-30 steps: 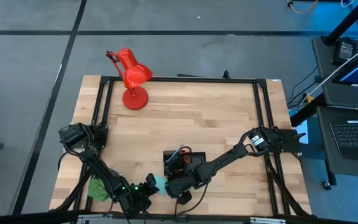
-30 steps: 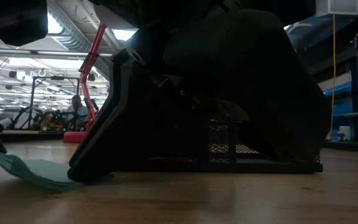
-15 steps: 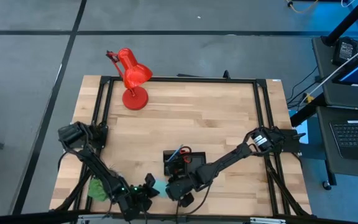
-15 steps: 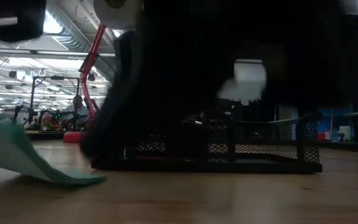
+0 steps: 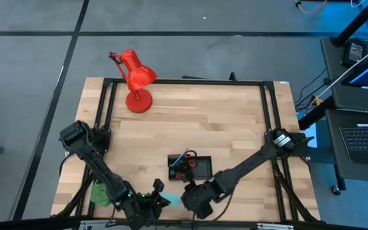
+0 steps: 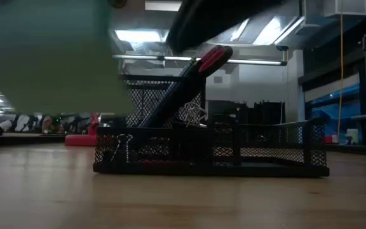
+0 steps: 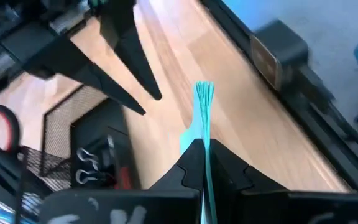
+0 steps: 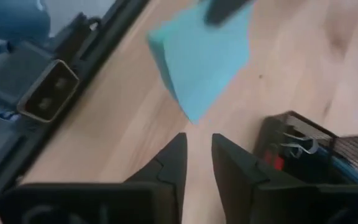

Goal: Pick and place office supplies into organizer
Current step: Put the blue sticky notes into the black desk organizer

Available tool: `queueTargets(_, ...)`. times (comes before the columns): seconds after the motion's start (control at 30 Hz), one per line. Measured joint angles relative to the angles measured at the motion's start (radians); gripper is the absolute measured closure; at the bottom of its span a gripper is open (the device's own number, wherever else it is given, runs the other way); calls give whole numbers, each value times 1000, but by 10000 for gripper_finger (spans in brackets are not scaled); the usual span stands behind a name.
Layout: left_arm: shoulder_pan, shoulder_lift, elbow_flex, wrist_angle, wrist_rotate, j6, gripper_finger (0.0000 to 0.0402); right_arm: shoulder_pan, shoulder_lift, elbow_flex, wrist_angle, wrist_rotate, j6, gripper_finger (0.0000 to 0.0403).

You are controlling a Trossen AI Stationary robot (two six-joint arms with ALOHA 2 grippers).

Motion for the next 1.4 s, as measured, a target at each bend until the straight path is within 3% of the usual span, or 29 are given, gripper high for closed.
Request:
queueTargets(0.2,71,0,54,1,-6,-4,397,44,-74,0,-189,17,86,324)
queueTargets(0.43,139,0,82,56,-22,90,398,104,-153,-55,-345,246,206,324)
queueTargets(0.73,196,1,83,214,-31,293,398,160,-508,-523,92,252,202,324)
queueTargets(0.97,265,73,83,354,-61,442,398,166,-756,-875,466,250,172,324)
queueTargets(1.2,298,164,139,399,-159,457,398,166,-855,-1092,715,248,162,324)
queueTargets(1.4,320,276,234,343,-172,466,398,166,-856,-1159,818,247,158,324)
